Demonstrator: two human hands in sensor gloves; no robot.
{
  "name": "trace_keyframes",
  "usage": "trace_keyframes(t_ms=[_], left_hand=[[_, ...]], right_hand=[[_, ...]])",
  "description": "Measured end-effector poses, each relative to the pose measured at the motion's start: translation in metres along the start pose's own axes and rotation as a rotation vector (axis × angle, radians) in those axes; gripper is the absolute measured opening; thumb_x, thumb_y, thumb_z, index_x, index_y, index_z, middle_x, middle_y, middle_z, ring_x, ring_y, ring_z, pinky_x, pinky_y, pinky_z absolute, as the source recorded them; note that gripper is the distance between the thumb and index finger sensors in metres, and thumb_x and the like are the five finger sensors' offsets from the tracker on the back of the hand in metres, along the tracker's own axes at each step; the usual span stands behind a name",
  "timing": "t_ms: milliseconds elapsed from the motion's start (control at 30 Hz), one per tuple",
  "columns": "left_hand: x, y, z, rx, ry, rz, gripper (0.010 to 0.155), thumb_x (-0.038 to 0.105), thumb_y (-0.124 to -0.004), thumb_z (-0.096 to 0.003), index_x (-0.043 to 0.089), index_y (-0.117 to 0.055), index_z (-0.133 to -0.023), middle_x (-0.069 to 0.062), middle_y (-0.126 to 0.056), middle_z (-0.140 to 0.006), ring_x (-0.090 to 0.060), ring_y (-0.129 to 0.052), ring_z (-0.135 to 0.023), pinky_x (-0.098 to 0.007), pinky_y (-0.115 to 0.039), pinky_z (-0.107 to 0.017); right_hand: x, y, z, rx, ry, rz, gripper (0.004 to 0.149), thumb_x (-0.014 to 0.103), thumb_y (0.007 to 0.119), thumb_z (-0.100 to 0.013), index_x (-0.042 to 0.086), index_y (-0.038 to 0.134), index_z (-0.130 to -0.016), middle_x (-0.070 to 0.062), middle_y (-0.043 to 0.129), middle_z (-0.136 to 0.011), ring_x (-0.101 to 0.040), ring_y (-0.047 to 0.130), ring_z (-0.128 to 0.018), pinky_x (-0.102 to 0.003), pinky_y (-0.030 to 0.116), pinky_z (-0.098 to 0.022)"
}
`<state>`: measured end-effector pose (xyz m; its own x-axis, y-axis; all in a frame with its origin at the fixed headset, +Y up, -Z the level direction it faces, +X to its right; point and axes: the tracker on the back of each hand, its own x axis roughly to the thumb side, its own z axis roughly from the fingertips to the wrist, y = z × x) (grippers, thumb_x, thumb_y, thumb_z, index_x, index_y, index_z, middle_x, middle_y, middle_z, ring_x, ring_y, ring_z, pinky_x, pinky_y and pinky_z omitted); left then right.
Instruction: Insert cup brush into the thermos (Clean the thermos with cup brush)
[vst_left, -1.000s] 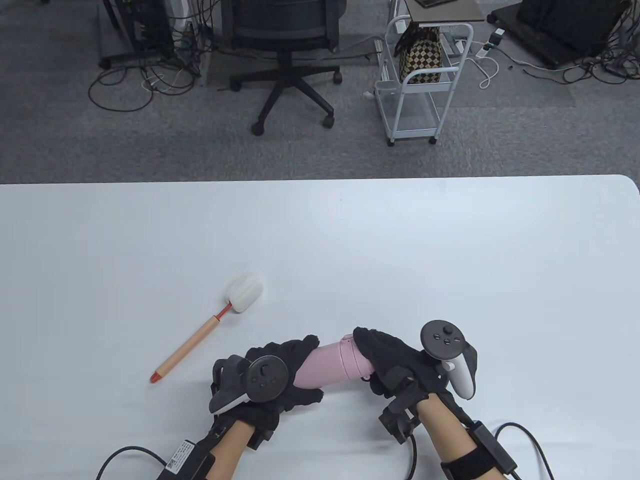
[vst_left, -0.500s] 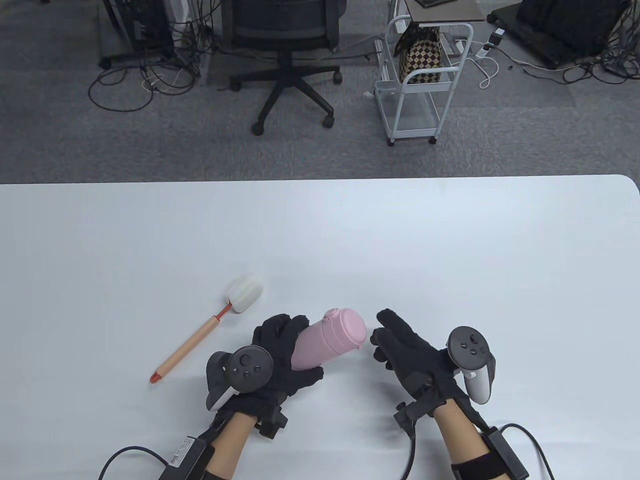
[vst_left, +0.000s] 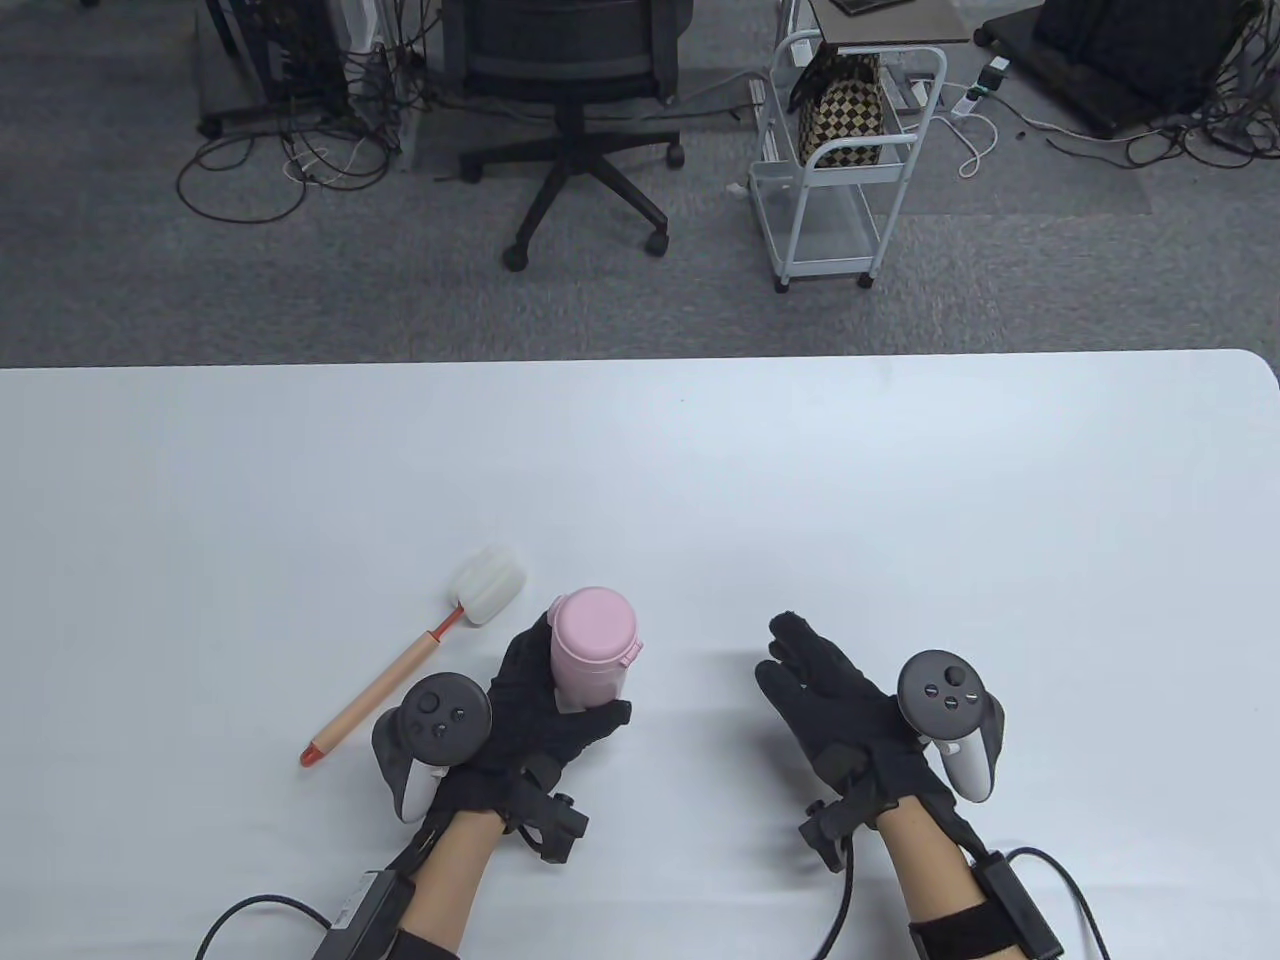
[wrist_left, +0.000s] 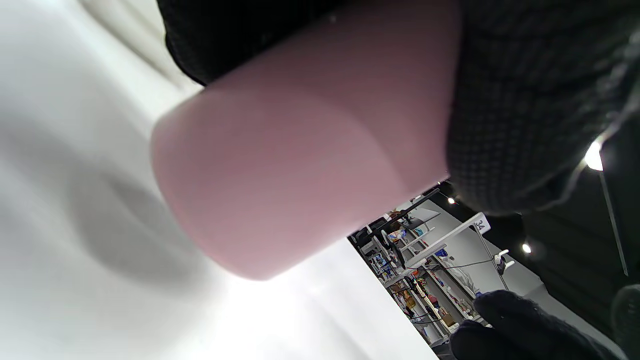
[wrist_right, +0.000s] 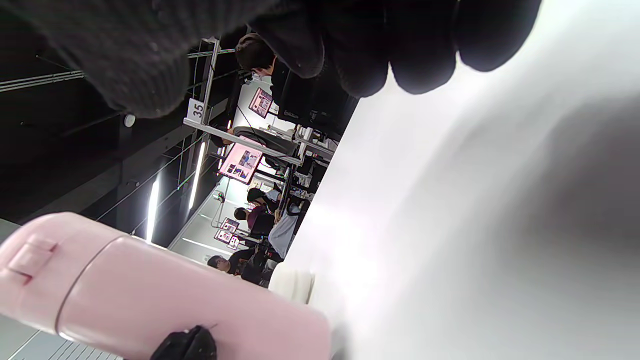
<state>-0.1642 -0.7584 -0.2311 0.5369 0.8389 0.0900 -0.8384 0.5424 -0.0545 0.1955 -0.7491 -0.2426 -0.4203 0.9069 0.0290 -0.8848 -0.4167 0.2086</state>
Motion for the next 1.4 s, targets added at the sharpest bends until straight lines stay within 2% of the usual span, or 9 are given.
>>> trace_keyframes(t_ms=[300,533,700,833,900,967,1033,1200,1400], left_hand=[[-0.008,-0.003,0.007,-0.043,0.123,-0.056,0.109,0.044,-0.109,-0.0235,0.036,-0.038,-0.106,0.001,-0.059,-0.112,-0.026,-0.076,-0.102,-0.033,-0.076,-0.070],[-0.008,-0.007,0.009,-0.064,0.157,-0.070,0.107,0.043,-0.107,-0.0256,0.037,-0.035,-0.104,0.003,-0.057,-0.114,-0.022,-0.072,-0.104,-0.032,-0.073,-0.073],[-0.013,0.002,0.013,-0.162,0.170,-0.097,0.086,0.045,-0.094,-0.0506,0.030,-0.031,-0.108,0.003,-0.052,-0.118,-0.024,-0.060,-0.113,-0.044,-0.056,-0.079],[-0.015,0.031,0.015,-0.235,0.183,-0.203,0.063,0.050,-0.082,-0.0719,0.030,-0.038,-0.112,0.002,-0.053,-0.121,-0.030,-0.055,-0.116,-0.050,-0.050,-0.080],[-0.013,0.047,0.016,-0.181,0.173,-0.285,0.064,0.057,-0.083,-0.0702,0.030,-0.043,-0.113,0.000,-0.054,-0.122,-0.031,-0.057,-0.116,-0.051,-0.051,-0.079],[-0.012,0.060,0.018,-0.076,0.152,-0.397,0.079,0.060,-0.092,-0.0561,0.031,-0.047,-0.114,-0.001,-0.054,-0.123,-0.032,-0.057,-0.117,-0.052,-0.051,-0.079],[-0.011,0.070,0.022,0.046,0.126,-0.549,0.086,0.063,-0.092,-0.0495,0.033,-0.046,-0.115,0.000,-0.049,-0.125,-0.032,-0.048,-0.119,-0.056,-0.045,-0.079],[-0.013,0.077,0.024,0.150,0.102,-0.849,0.091,0.071,-0.082,-0.0492,0.037,-0.033,-0.118,0.005,-0.026,-0.129,-0.029,-0.017,-0.120,-0.060,-0.027,-0.079],[-0.026,0.081,0.022,0.185,0.187,-0.898,0.091,0.070,-0.080,-0.0507,0.038,-0.027,-0.118,0.006,-0.018,-0.128,-0.028,-0.009,-0.118,-0.060,-0.024,-0.078]], right_hand=[[-0.001,-0.001,0.000,0.010,0.000,0.003,0.083,0.067,0.072,-0.055,0.014,0.050,-0.115,-0.024,0.057,-0.112,-0.053,0.063,-0.097,-0.065,0.057,-0.069],[-0.001,-0.001,0.001,0.020,-0.006,0.013,0.082,0.066,0.072,-0.055,0.014,0.050,-0.114,-0.024,0.057,-0.112,-0.053,0.063,-0.097,-0.065,0.057,-0.069],[0.002,-0.007,0.002,0.016,0.002,0.130,0.083,0.066,0.073,-0.054,0.014,0.050,-0.115,-0.024,0.055,-0.114,-0.054,0.057,-0.101,-0.067,0.051,-0.070],[0.009,-0.017,0.002,-0.060,-0.021,0.353,0.083,0.065,0.076,-0.054,0.014,0.051,-0.115,-0.022,0.052,-0.116,-0.052,0.050,-0.106,-0.068,0.046,-0.072],[0.010,-0.023,0.002,-0.116,-0.028,0.495,0.083,0.064,0.078,-0.054,0.016,0.051,-0.115,-0.020,0.050,-0.118,-0.051,0.045,-0.109,-0.068,0.042,-0.073],[0.009,-0.027,0.002,-0.160,-0.030,0.594,0.083,0.064,0.079,-0.053,0.018,0.050,-0.116,-0.018,0.046,-0.120,-0.049,0.039,-0.111,-0.069,0.038,-0.073],[0.006,-0.029,0.001,-0.193,-0.004,0.690,0.085,0.064,0.081,-0.052,0.021,0.046,-0.117,-0.016,0.037,-0.123,-0.048,0.029,-0.113,-0.069,0.033,-0.073],[-0.001,-0.027,-0.002,-0.223,0.071,0.825,0.089,0.066,0.079,-0.052,0.025,0.035,-0.117,-0.011,0.025,-0.124,-0.045,0.016,-0.113,-0.068,0.025,-0.072],[-0.007,-0.022,-0.007,-0.225,0.101,0.879,0.085,0.064,0.075,-0.055,0.025,0.033,-0.117,-0.010,0.025,-0.124,-0.045,0.015,-0.112,-0.068,0.023,-0.072]])
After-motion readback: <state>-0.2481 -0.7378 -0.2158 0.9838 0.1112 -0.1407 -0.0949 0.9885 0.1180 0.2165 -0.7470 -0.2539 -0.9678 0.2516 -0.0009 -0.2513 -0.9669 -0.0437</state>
